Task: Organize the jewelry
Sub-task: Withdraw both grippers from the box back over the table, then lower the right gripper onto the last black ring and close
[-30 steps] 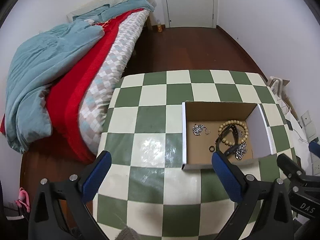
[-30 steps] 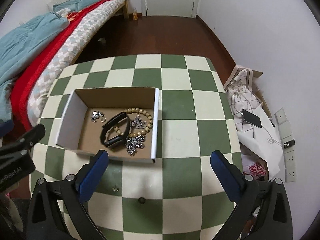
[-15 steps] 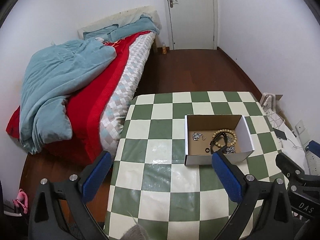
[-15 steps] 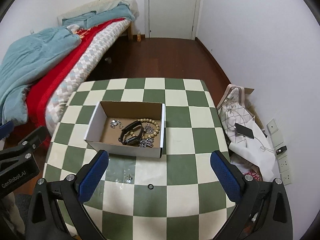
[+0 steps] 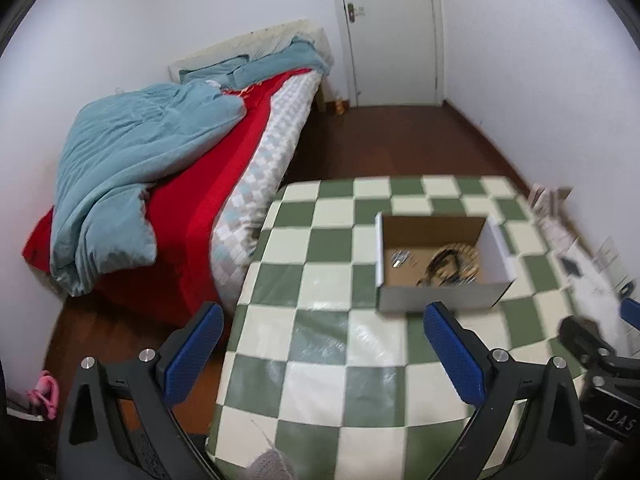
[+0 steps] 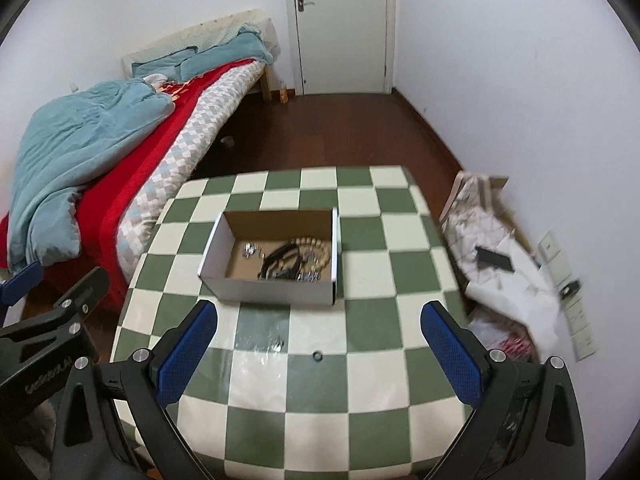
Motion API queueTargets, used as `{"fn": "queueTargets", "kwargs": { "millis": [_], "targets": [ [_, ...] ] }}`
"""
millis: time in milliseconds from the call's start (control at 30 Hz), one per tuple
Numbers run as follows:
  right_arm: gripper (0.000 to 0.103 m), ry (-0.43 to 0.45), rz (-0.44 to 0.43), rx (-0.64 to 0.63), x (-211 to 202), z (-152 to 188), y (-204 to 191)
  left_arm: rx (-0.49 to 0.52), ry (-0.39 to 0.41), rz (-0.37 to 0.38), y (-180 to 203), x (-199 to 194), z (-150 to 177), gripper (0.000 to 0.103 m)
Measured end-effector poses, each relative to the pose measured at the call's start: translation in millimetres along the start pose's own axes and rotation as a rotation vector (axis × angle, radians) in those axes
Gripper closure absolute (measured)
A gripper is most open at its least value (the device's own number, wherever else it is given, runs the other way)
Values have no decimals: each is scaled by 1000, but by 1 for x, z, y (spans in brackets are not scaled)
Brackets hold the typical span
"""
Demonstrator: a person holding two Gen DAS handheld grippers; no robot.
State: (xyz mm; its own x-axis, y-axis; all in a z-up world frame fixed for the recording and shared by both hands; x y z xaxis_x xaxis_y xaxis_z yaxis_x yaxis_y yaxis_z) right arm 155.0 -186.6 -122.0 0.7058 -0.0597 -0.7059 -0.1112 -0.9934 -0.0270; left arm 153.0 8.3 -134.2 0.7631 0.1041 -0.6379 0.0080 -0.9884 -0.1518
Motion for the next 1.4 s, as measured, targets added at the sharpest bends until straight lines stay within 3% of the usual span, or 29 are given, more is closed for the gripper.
{"fn": "queueTargets", "kwargs": {
  "millis": [133,167,267,433,600,700,800,833,900,933,1267,1400],
  "targets": [
    [1,-63,27,36,29,40,16,55,-45,-64,3,25,27,1],
    [5,-76,28,39,37,49,18,68,-53,-78,4,31,33,1],
    [31,-129,28,66,70,81,27,95,-96,-109,6,50,51,1],
    [33,-160,-2,120,112,116,31,122,-146,-124,10,68,67,1],
    [34,-159,-23,108,137,127,19,141,-176,-141,11,81,74,1],
    [46,-172,-34,80,150,131,9,146,-190,-142,12,86,77,1],
    [51,-159,-18,23,158,133,1,155,-201,-138,16,89,80,1],
    [54,-152,-9,3,159,132,-1,159,-204,-135,18,90,81,1],
    [82,-140,14,-34,160,132,-3,163,-208,-125,24,91,81,1],
    [90,-137,22,-39,159,132,-1,166,-210,-116,29,92,81,1],
    [90,-124,45,124,140,130,60,170,-274,56,112,103,91,1],
    [90,-125,69,151,136,130,82,199,-291,89,141,108,98,1]
  ]
}}
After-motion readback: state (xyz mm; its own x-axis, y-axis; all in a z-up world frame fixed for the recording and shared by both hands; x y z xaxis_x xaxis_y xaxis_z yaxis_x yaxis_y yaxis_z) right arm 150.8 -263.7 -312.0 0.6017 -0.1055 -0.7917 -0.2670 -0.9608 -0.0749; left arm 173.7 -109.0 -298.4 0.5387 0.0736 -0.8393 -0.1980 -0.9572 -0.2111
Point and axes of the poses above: each gripper's, at about its wrist camera, not at the fingertips, and x roughly the way its jaws point, y to its right, z to its underside, the point moved 9 cm from there along x, roughly the way its jaws point, and after that the axes turned 7 degrees about y, right-handed, at the moved point
